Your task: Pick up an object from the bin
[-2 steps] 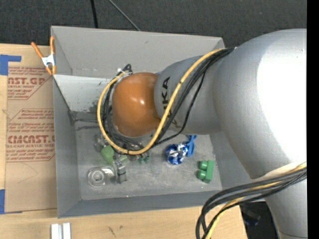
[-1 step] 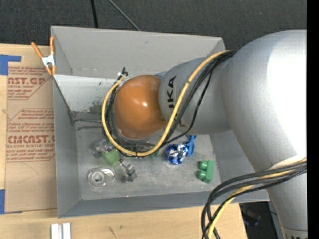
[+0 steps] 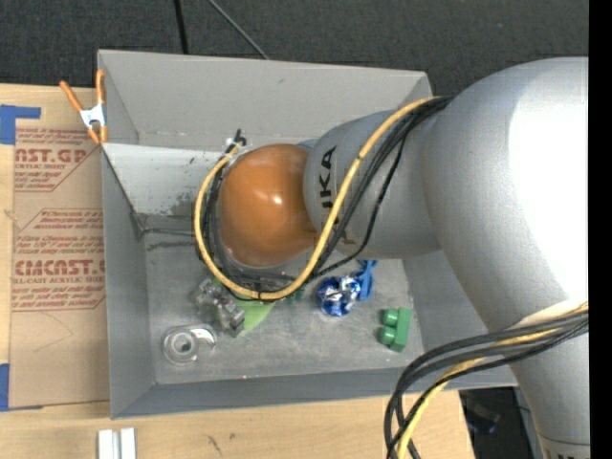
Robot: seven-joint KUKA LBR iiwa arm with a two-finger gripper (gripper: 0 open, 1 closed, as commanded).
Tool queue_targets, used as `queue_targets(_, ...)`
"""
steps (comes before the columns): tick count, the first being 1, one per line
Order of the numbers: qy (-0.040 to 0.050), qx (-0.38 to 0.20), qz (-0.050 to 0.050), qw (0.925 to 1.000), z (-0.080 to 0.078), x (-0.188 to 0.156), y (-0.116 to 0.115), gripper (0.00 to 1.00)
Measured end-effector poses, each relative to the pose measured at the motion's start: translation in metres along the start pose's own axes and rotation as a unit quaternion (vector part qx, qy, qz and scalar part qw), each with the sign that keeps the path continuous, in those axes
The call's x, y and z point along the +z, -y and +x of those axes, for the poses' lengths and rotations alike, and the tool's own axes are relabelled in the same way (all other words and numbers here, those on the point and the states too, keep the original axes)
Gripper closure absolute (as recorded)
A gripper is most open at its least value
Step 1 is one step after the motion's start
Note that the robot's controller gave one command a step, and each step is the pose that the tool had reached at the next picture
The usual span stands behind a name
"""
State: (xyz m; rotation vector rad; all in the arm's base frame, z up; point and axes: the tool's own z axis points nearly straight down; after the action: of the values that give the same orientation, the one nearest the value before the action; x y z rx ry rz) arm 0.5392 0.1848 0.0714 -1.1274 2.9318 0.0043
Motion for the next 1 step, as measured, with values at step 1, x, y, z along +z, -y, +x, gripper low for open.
queue_targets(1, 0.0000, 0.000, 0.000, 1.0000, 0.0000, 0.0000, 0.0000, 0.00)
